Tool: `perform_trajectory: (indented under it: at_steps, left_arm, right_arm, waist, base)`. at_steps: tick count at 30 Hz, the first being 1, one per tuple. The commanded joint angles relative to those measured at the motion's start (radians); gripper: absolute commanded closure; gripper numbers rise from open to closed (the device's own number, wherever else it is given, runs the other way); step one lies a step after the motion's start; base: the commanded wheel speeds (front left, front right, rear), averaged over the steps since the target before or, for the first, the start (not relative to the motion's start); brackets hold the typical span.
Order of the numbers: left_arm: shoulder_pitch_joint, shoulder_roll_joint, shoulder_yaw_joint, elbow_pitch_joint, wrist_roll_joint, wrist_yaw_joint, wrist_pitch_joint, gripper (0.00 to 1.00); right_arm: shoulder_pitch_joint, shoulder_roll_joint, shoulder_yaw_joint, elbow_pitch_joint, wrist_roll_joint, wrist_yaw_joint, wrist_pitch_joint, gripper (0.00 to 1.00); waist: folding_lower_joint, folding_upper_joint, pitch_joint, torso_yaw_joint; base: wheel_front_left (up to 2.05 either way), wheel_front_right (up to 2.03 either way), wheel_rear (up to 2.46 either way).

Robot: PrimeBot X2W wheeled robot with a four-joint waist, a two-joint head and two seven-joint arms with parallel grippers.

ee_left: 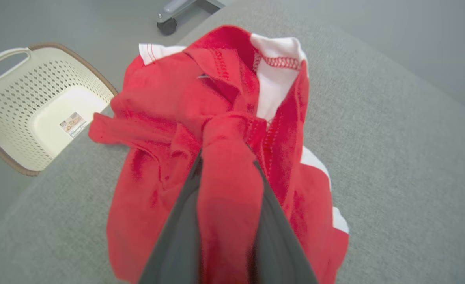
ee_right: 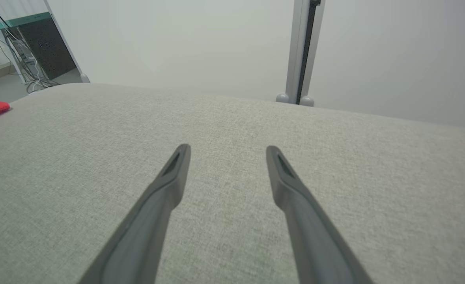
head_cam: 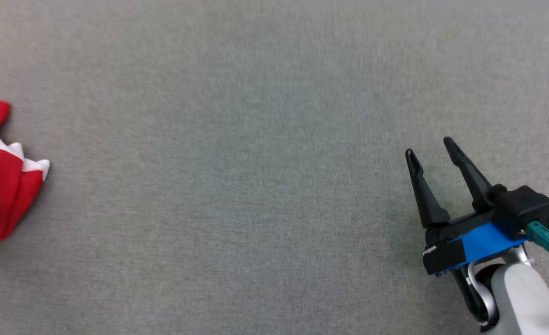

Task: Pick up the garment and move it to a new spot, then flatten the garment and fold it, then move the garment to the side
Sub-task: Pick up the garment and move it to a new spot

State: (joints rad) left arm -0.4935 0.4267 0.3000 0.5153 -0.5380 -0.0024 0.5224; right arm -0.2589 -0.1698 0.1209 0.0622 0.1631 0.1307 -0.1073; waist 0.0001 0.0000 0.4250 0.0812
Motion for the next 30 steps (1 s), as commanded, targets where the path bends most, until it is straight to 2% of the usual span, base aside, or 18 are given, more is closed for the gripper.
perform_trajectory:
  at_steps: [1, 6, 10, 16, 22, 26, 30]
  left_arm:
    - [-0.010, 0.025, -0.007, -0.045, 0.009, -0.017, -0.015, 1.00]
    - [-0.032, 0.071, -0.044, -0.191, 0.030, -0.058, 0.000, 1.00]
    - [-0.062, 0.087, -0.090, -0.335, 0.035, -0.081, 0.033, 1.00]
    - [-0.134, 0.043, -0.218, -0.553, -0.020, -0.110, 0.104, 1.00]
    - [-0.158, -0.013, -0.401, -0.678, -0.076, -0.124, 0.167, 1.00]
    - [-0.127, -0.052, -0.502, -0.686, -0.090, -0.128, 0.161, 1.00]
    - [-0.077, -0.094, -0.631, -0.616, -0.068, -0.130, 0.124, 1.00]
  right_arm:
    - [0.019, 0.011, -0.001, 0.015, 0.008, 0.000, -0.013, 0.00]
    - [0.050, 0.039, 0.001, 0.059, 0.026, 0.000, -0.037, 0.00]
    - [0.077, 0.050, 0.000, 0.083, 0.037, 0.000, -0.052, 0.00]
    - [0.113, 0.061, -0.025, 0.087, 0.039, 0.000, -0.055, 0.00]
    - [0.117, 0.073, -0.029, 0.071, 0.039, 0.000, -0.049, 0.00]
    - [0.118, 0.079, -0.031, 0.068, 0.040, 0.000, -0.049, 0.00]
    - [0.105, 0.083, -0.025, 0.065, 0.045, 0.000, -0.052, 0.00]
  waist:
    - [-0.0001, 0.0000, -0.062, -0.016]
    - [-0.0001, 0.0000, -0.189, -0.021]
    - [-0.0001, 0.0000, -0.271, -0.042]
    - [-0.0001, 0.0000, -0.336, -0.079]
    - [-0.0001, 0.0000, -0.339, -0.136]
    - [-0.0001, 0.0000, -0.328, -0.162]
    - [-0.0001, 0.0000, -0.304, -0.202]
  base:
    - [0.00, 0.00, 0.00]
    - [0.00, 0.00, 0.00]
    - [0.00, 0.00, 0.00]
    - [0.00, 0.00, 0.00]
    - [0.00, 0.00, 0.00]
    - [0.00, 0.00, 0.00]
    - [0.00, 0.00, 0.00]
